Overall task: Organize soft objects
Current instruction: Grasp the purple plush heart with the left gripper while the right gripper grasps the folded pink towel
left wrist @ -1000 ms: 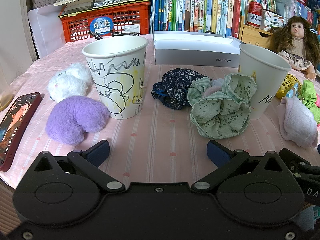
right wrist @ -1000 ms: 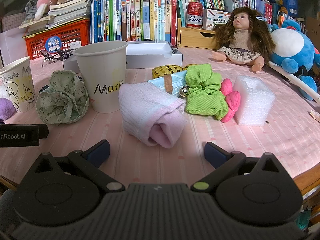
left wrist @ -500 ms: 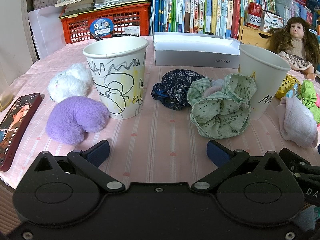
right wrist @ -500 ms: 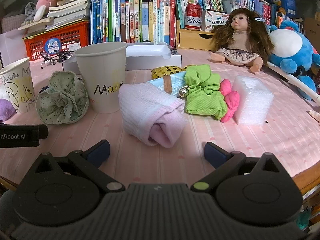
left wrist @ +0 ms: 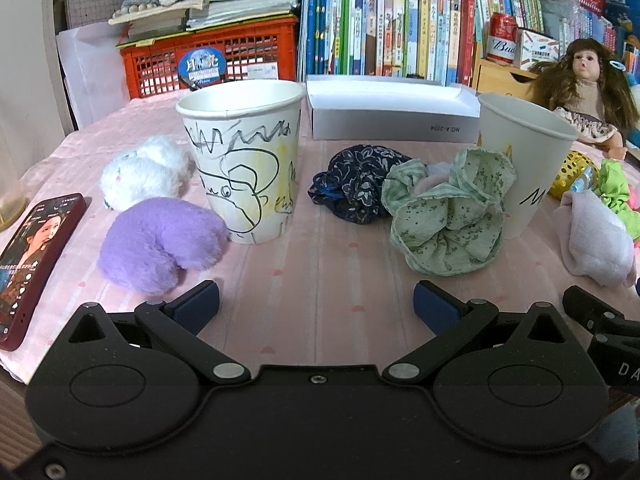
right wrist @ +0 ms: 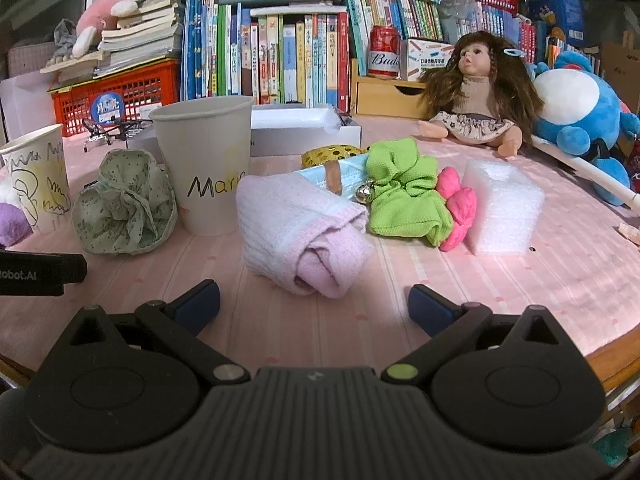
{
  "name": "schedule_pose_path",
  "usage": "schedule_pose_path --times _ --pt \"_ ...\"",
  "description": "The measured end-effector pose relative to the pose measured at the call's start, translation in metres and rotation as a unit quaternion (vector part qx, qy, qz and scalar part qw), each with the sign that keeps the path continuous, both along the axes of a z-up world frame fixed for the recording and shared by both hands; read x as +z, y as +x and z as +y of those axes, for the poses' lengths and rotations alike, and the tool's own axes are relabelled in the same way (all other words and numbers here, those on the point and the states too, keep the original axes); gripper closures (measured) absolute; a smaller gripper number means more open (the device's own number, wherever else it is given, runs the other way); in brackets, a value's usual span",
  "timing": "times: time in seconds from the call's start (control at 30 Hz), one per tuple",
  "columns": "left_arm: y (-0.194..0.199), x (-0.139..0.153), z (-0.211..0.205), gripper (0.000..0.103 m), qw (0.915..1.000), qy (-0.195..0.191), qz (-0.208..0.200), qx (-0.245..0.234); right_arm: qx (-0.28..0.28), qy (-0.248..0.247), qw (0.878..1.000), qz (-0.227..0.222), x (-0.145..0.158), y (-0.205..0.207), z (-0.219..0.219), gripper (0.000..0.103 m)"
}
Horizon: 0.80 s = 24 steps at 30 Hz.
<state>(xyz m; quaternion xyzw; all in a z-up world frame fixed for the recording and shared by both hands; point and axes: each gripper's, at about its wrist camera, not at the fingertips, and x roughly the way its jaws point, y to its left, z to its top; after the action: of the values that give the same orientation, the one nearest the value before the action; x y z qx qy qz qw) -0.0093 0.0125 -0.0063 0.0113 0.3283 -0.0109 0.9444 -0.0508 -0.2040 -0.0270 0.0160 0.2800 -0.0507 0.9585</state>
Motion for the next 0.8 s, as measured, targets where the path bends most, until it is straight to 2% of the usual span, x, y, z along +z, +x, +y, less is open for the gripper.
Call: schedule_pose_path --times 0.27,0.4,0.57,0.63,0.8 --pt "-0.012 0.007 0.01 0.0 0.9999 -0.006 -0.008 0.003 0.006 0.01 1.0 -0.021 0.003 -0.005 -0.003 0.0" --pt "-0.028 0.02 0.018 0.0 0.9985 0.006 -0.052 0.015 0.012 0.01 0.999 -0.037 0.005 -0.006 -0.003 0.0" --pt "-0.036 0.033 0.032 0.0 0.992 0.03 -0.114 0.045 0.016 -0.006 0.998 -0.052 0.009 -0.001 -0.002 0.0" --pt "-0.028 0.033 0.04 0.0 0.9916 0.036 -0.108 0.061 0.016 -0.011 0.998 -0.055 0.01 0.001 -0.002 0.0" --pt "-0.008 0.019 0.059 0.0 0.9933 0.026 -0.08 0.08 0.015 -0.023 0.997 -0.066 0.013 0.004 -0.002 0.0"
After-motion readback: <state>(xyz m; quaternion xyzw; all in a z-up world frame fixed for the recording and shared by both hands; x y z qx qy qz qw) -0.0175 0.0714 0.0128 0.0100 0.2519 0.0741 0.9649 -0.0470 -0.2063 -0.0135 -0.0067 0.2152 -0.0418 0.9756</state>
